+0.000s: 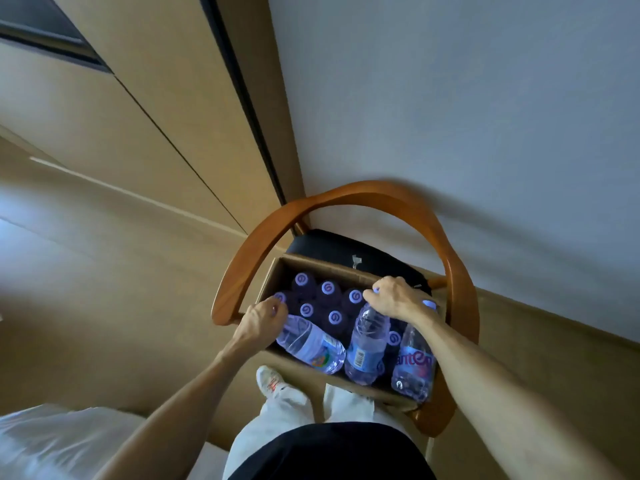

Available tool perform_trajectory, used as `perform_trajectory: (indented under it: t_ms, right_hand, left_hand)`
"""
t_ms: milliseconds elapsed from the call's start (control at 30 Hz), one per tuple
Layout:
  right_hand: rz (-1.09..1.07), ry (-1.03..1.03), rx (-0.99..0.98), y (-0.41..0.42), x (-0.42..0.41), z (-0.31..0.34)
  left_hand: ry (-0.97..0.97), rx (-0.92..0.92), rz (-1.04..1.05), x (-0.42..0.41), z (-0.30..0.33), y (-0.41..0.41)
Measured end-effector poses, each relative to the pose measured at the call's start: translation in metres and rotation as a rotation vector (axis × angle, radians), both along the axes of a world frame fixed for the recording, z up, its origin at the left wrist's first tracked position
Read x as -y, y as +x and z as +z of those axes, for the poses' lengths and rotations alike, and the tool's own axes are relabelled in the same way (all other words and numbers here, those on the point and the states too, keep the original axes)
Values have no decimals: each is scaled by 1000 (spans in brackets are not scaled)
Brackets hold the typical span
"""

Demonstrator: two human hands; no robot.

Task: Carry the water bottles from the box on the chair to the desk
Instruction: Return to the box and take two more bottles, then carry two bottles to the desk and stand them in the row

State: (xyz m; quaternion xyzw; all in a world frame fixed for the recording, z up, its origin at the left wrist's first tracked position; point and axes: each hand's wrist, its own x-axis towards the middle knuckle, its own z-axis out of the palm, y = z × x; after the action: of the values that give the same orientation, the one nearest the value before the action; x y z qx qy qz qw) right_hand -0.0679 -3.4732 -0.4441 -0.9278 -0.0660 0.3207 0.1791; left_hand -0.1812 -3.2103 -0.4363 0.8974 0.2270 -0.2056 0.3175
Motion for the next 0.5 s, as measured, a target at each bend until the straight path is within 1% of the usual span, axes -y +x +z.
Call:
perform_trajectory:
  t_ms: [100,200,267,333,433,500]
  right_hand:
    - [-26,94,15,16,-16,19]
    - [-23,194,105,33,-47,46]
    - [-19,255,186,42,-75,67]
    - [27,284,267,47,-110,94]
    - [131,281,318,49,-173,141]
    - [173,325,359,46,-217,175]
  left_hand:
    - [21,81,40,-21,20,-3]
    - [5,196,142,-52,47,-4]
    - [37,267,178,-79,69,-4]
    - [70,367,196,-109,93,-7]
    - [103,520,235,-159,139,-16]
    - [125,610,270,-195,172,-25]
